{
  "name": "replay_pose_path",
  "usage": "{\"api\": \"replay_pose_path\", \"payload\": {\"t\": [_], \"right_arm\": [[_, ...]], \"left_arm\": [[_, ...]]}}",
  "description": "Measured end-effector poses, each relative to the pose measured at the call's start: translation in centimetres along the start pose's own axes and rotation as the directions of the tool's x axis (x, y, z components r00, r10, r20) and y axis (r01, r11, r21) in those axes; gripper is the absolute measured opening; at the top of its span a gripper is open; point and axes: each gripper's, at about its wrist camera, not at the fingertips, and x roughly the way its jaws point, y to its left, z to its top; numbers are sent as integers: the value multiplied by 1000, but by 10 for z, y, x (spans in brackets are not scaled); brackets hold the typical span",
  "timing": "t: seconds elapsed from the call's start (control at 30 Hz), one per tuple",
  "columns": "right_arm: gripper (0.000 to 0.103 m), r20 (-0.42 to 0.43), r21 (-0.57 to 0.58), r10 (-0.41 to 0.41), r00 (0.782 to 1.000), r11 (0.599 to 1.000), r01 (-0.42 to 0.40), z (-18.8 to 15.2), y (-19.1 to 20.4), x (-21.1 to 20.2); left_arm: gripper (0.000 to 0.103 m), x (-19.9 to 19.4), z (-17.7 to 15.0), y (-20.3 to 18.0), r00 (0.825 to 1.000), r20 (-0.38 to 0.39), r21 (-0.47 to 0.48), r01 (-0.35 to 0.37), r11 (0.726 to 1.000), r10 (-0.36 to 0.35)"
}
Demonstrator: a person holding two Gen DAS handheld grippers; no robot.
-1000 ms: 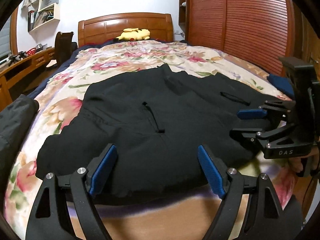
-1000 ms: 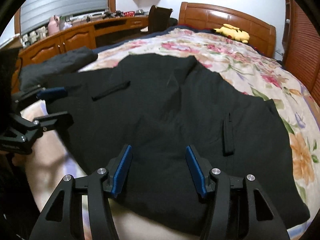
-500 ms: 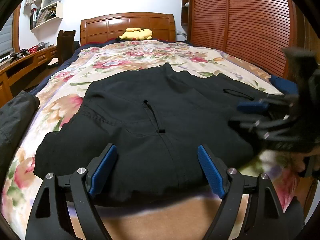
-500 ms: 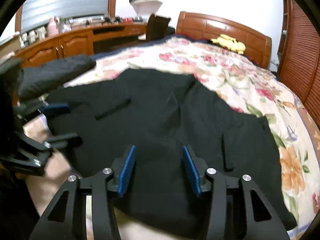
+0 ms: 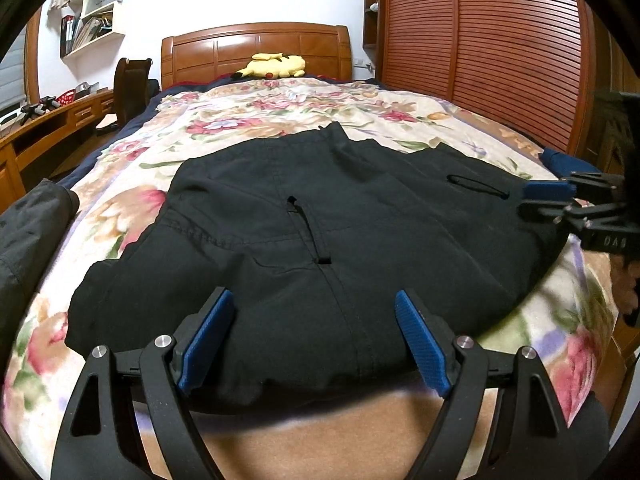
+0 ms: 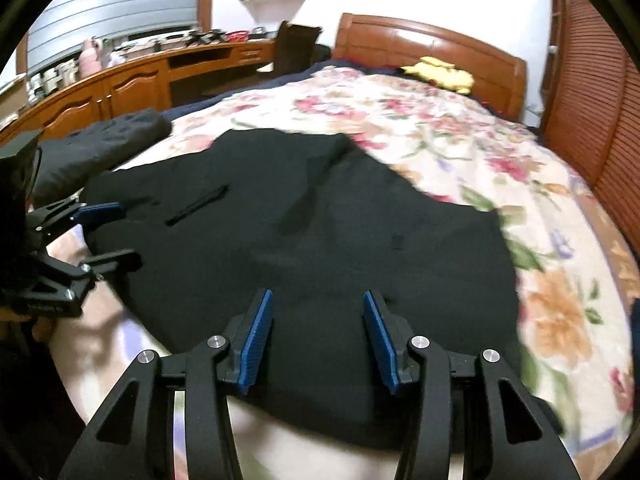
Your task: Fold large clothes
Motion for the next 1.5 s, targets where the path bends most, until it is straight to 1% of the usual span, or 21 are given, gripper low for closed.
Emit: {"api": "replay_pose_path", "payload": {"t": [0.07,0.17,0.23,0.3,0.47,0.53,0.6,0.63,0.67,0.77,0.97,1.07,1.13,1.2,1.43,1.5], "right_arm": [[49,-7,21,-29,1000,999,29,-8,-12,-4],[49,-30,48,-40,999,998,42,-20,-24,-1],[49,-53,26,-60,997,998,62,-27,-22,11],[49,-69,30,-49,996,998,51,-32,-21,20],[49,-55,37,-56,997,998,58,-32,-19,20],[52,-56,44,-65,996,997,67,-30,-22,12],[59,-48,63,-84,995,994,87,-30,-29,1],[60,-42,74,-92,995,993,95,-30,-33,-5],[61,-40,83,-103,994,991,107,-32,-36,-11],[70,-54,113,-153,987,981,158,-38,-51,-19],[70,-117,210,-119,986,967,141,-52,-71,-14],[70,-137,226,-103,985,965,132,-57,-72,-5],[70,-150,207,-109,983,968,139,-58,-75,2],[70,-142,191,-121,982,970,147,-59,-73,6],[70,-99,249,-87,991,962,109,-66,-84,4],[70,-100,237,-94,991,965,115,-67,-85,3]], "left_arm": [[83,0,0,0,1000,0,0,1,1000,-1],[83,0,0,0,1000,0,0,2,1000,-2],[84,0,0,0,1000,0,0,1,1000,-1],[83,0,0,0,1000,0,1,1,1000,-1],[83,0,0,-1,1000,-1,-1,8,1000,-8],[83,-1,-1,-3,1000,-2,-2,9,1000,-9],[83,-1,-1,-4,1000,-1,-3,10,1000,-10],[83,-2,-1,-5,1000,0,-4,12,1000,-12],[83,-1,-1,-4,1000,0,-3,13,1000,-13],[83,-3,-1,-5,1000,-1,-6,21,1000,-21],[83,-8,1,-5,999,8,-15,40,999,-40],[83,-9,2,-7,999,12,-14,46,999,-46],[83,-8,3,-7,999,10,-10,41,999,-41],[83,-8,3,-8,999,11,-5,37,999,-37],[83,-6,7,-11,999,19,-8,43,999,-43],[83,-5,8,-14,999,19,-2,45,999,-45]]}}
